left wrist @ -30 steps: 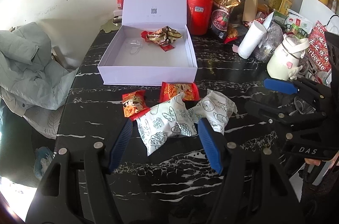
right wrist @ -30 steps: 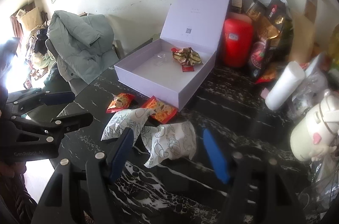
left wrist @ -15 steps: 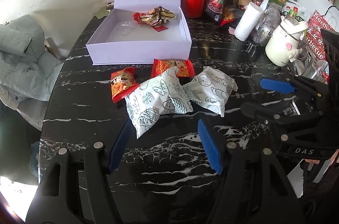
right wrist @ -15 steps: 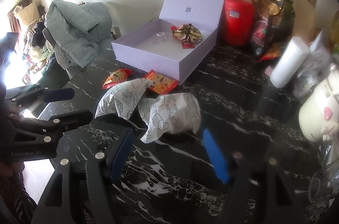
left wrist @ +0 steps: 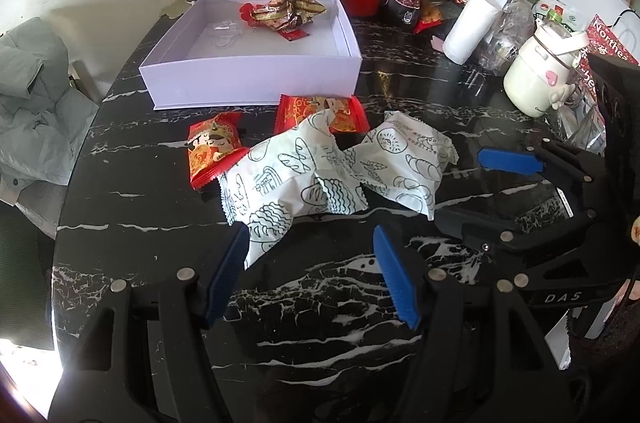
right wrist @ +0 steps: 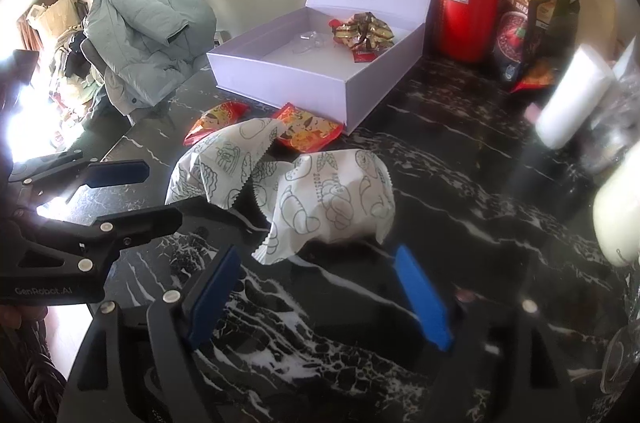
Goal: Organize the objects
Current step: 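Grasp a white bread packet with the left gripper while the right gripper grasps another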
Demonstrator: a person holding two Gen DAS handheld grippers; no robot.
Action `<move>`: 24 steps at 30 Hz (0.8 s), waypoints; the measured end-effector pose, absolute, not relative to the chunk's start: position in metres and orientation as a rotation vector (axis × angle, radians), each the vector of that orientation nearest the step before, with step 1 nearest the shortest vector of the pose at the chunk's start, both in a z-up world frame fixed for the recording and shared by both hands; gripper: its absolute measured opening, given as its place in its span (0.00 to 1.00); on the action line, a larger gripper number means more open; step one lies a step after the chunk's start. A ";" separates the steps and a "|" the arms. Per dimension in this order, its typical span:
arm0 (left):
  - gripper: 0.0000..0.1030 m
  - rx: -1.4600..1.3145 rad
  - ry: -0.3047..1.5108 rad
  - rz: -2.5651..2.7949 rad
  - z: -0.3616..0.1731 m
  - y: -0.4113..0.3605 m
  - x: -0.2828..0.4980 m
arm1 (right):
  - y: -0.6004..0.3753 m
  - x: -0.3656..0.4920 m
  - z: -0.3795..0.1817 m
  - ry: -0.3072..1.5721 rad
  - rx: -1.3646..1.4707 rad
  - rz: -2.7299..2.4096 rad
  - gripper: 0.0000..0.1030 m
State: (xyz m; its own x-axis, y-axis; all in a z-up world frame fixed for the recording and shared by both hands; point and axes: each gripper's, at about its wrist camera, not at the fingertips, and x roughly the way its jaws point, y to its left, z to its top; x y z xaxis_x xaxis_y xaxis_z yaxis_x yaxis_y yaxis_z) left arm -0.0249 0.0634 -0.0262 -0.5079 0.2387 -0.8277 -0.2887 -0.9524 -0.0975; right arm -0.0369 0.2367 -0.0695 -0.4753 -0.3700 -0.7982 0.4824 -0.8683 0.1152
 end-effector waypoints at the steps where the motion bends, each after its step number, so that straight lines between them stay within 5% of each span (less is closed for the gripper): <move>1: 0.61 -1.357 0.080 2.488 -0.026 0.064 -0.027 | 0.236 -0.040 -0.070 0.171 1.221 -2.333 0.85; 16: 0.62 -1.426 0.088 2.445 -0.039 0.072 -0.062 | 0.232 -0.084 -0.087 0.183 1.269 -2.272 0.93; 24: 0.71 -1.473 -0.016 2.420 -0.049 0.062 -0.077 | 0.230 -0.097 -0.092 0.117 1.291 -2.219 0.93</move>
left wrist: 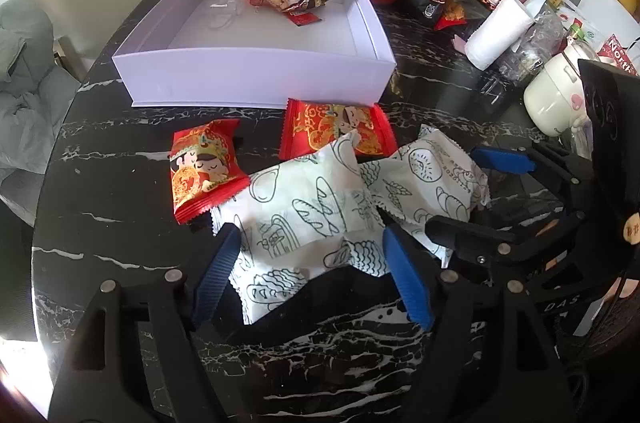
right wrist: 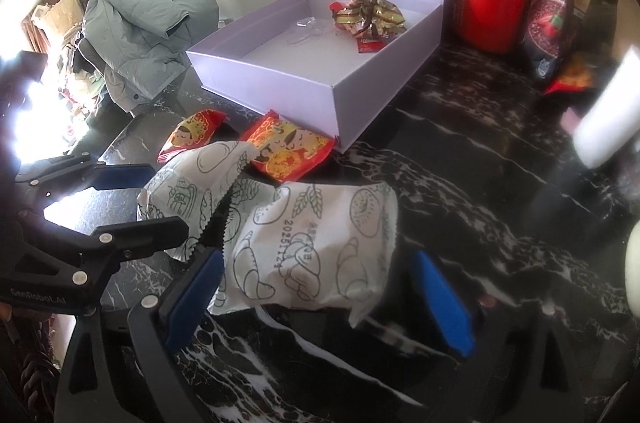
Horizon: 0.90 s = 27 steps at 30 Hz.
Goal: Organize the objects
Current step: 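Grasp a white bread packet with the left gripper while the right gripper grasps another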
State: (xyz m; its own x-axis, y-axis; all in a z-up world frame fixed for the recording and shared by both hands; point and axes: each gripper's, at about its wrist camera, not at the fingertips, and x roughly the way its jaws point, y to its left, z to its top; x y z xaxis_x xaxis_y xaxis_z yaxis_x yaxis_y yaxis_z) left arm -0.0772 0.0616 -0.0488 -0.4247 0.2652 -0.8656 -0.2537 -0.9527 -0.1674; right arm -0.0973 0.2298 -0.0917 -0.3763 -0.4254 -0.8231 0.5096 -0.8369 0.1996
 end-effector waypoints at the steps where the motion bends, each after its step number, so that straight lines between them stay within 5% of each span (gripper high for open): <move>1: 0.71 -1.477 -0.017 2.418 -0.050 0.062 -0.078 | 0.230 -0.098 -0.093 0.107 1.294 -2.210 0.93; 9: 0.76 -1.486 -0.001 2.419 -0.057 0.064 -0.086 | 0.232 -0.099 -0.103 0.031 1.320 -2.169 0.93; 12: 0.76 -1.481 0.010 2.415 -0.060 0.064 -0.087 | 0.229 -0.095 -0.101 0.048 1.293 -2.165 0.84; 27: 0.72 -1.422 0.123 2.470 -0.061 0.078 -0.078 | 0.230 -0.076 -0.096 0.128 1.240 -2.222 0.72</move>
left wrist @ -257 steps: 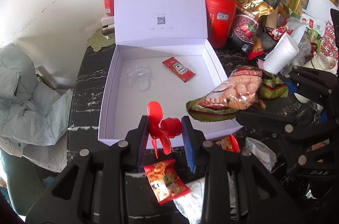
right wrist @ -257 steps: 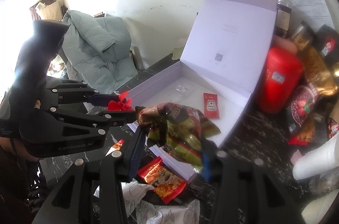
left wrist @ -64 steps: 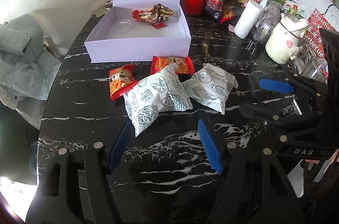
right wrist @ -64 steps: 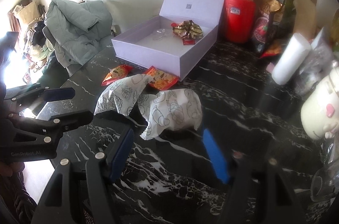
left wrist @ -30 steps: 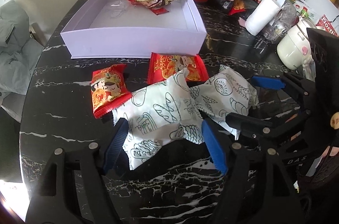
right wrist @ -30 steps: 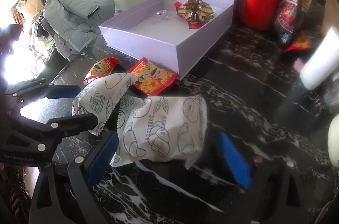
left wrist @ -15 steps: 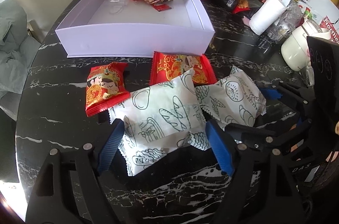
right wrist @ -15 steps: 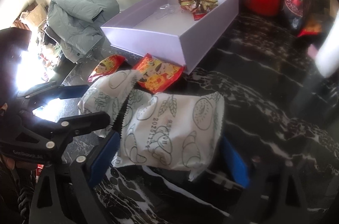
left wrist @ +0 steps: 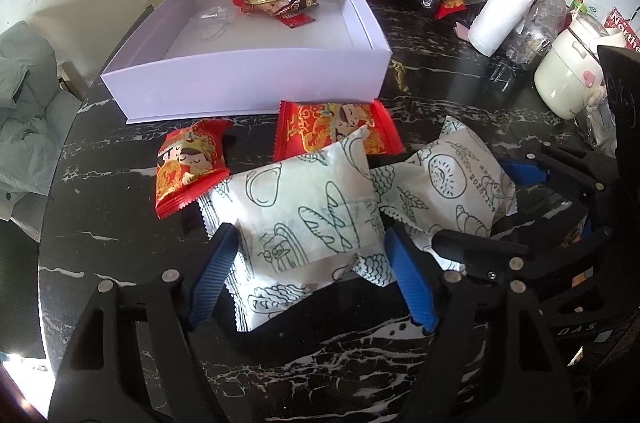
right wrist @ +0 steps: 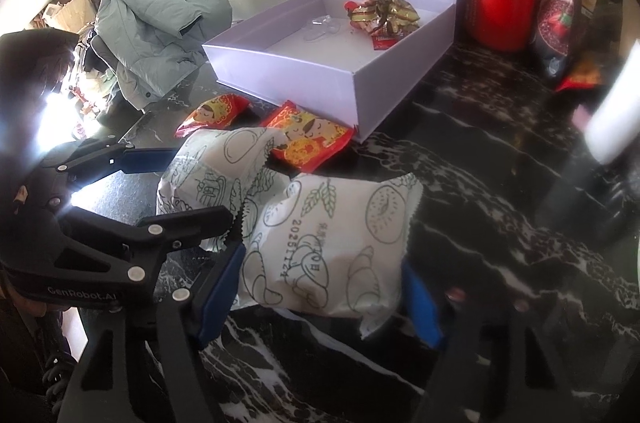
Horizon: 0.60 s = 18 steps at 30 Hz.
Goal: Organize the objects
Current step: 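Grasp a white bread packet with the left gripper while the right gripper grasps another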
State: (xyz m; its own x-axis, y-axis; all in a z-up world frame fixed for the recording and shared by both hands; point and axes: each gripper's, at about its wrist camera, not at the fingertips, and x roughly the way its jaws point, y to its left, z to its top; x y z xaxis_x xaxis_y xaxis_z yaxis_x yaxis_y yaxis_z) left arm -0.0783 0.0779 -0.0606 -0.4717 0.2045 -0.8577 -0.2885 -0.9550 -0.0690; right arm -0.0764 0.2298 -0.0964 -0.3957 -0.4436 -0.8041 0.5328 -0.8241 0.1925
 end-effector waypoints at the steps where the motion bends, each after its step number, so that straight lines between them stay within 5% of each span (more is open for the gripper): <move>1: 0.71 -1.422 0.119 2.463 -0.060 0.077 -0.077 | 0.231 -0.075 -0.096 0.128 1.240 -2.223 0.72; 18: 0.70 -1.435 0.178 2.410 -0.057 0.072 -0.029 | 0.238 -0.041 -0.095 0.159 1.255 -2.201 0.74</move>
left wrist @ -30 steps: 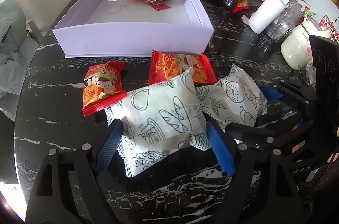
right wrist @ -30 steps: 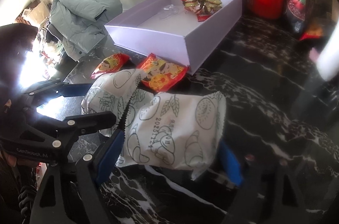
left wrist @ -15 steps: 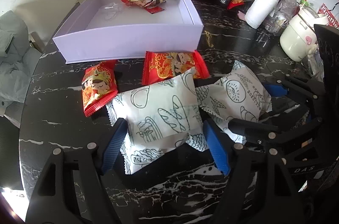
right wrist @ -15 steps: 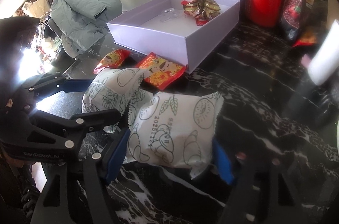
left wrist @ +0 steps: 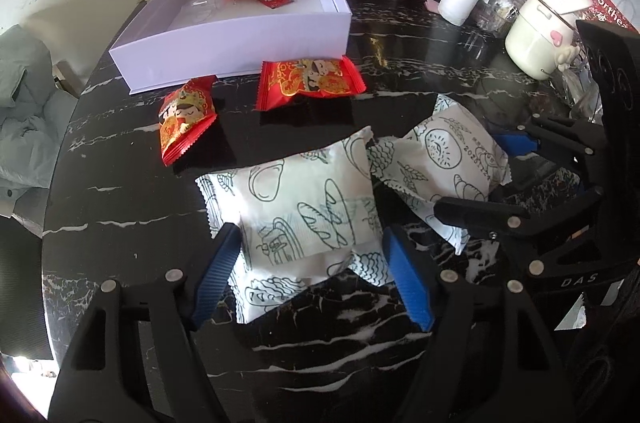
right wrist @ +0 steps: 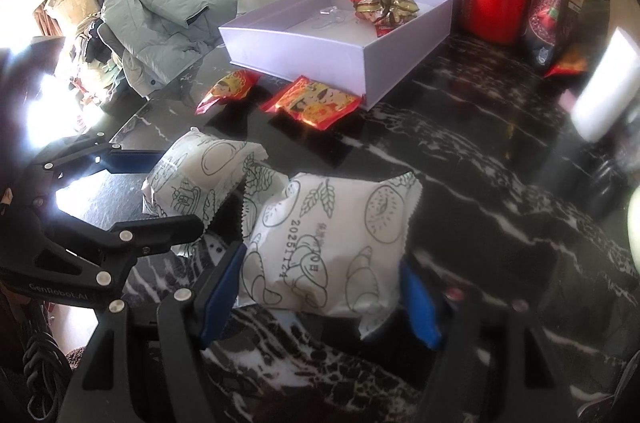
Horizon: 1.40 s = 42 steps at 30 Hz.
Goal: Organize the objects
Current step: 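Grasp a white bread packet with the left gripper while the right gripper grasps another, then lift both white bread packets and carry them toward the lavender box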
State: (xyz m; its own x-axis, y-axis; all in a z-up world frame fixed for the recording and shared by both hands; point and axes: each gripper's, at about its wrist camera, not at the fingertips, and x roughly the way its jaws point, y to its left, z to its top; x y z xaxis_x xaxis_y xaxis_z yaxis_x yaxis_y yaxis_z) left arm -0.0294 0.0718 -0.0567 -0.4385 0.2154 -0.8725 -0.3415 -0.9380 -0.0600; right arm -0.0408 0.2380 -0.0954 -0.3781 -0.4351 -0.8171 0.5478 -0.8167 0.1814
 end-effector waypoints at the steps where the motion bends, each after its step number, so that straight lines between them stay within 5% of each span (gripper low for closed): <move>1: 0.70 -1.434 0.184 2.415 -0.056 0.072 -0.028 | 0.238 -0.039 -0.095 0.163 1.255 -2.196 0.74; 9: 0.79 -1.412 0.187 2.447 -0.056 0.076 -0.035 | 0.233 -0.037 -0.097 0.194 1.257 -2.190 0.84; 19: 0.79 -1.420 0.167 2.467 -0.069 0.073 -0.038 | 0.228 -0.037 -0.104 0.207 1.266 -2.193 0.86; 29: 0.60 -1.393 0.165 2.491 -0.064 0.068 -0.032 | 0.231 -0.032 -0.101 0.197 1.228 -2.219 0.69; 42: 0.58 -1.370 0.131 2.484 -0.047 0.066 -0.013 | 0.235 -0.020 -0.088 0.180 1.211 -2.223 0.68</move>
State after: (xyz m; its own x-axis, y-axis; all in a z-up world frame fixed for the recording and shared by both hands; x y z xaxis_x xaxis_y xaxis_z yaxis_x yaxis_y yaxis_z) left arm -0.0128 0.0655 -0.0470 -0.4997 0.2162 -0.8388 -0.3035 -0.9507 -0.0642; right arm -0.0198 0.2349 -0.0880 -0.4076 -0.4358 -0.8024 0.5591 -0.8139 0.1580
